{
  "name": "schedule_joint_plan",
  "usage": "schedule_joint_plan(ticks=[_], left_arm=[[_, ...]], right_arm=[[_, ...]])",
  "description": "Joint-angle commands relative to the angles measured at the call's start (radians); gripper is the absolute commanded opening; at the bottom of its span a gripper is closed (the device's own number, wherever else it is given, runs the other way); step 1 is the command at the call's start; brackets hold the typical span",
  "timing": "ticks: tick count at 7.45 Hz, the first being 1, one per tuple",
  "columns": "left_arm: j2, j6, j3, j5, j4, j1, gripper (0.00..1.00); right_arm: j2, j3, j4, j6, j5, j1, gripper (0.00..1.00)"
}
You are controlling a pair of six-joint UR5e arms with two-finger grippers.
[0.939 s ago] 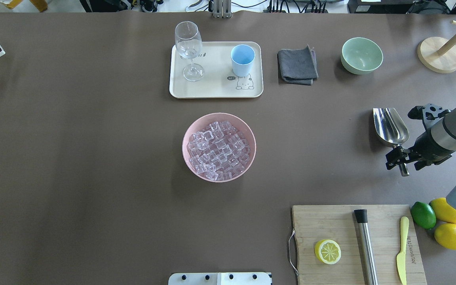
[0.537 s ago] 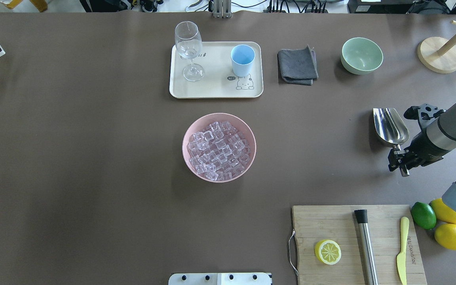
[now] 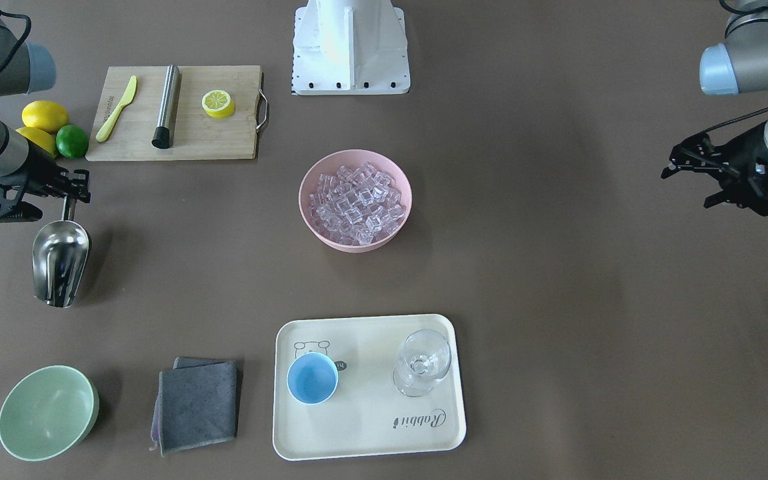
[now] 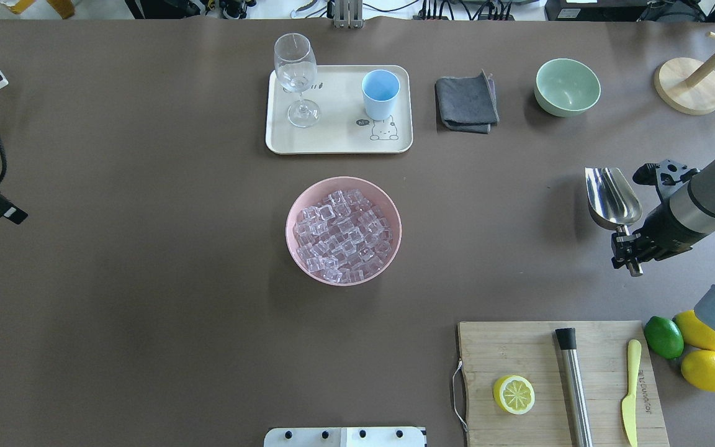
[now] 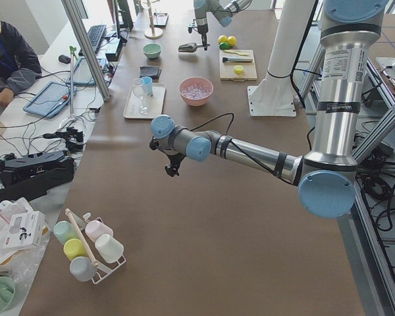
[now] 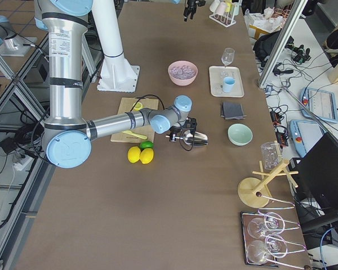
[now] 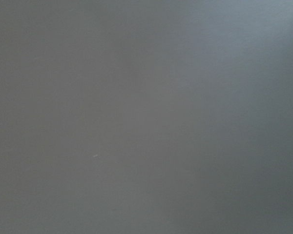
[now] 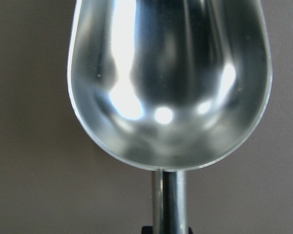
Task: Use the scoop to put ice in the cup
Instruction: 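Lift the scoop with the right gripper while the left gripper reaches the bowl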
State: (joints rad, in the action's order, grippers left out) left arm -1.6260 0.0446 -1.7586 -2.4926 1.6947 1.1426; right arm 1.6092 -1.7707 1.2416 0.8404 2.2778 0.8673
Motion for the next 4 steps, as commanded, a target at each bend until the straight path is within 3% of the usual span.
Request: schedule_joint_plan(ticks=[1,3,4], left_arm=[[-0.063,-0.063,-0.114,-0.017,0.044,-0.170,0.99],[-0.063,-0.065,-0.085,0.009,0.355,-0.315,0.99],[-0.064,-0.065,-0.058,0.035,0.478,-0.348,0.99]], right_arm=[[-0.018,-0.154,0.196,-0.029,0.000,0.012,0.00],[-0.063,-0.222,0.260,-0.067,0.003,0.071,0.00],[-0.090,-0.234,0.263,-0.171,0.003,0.078,0.00]])
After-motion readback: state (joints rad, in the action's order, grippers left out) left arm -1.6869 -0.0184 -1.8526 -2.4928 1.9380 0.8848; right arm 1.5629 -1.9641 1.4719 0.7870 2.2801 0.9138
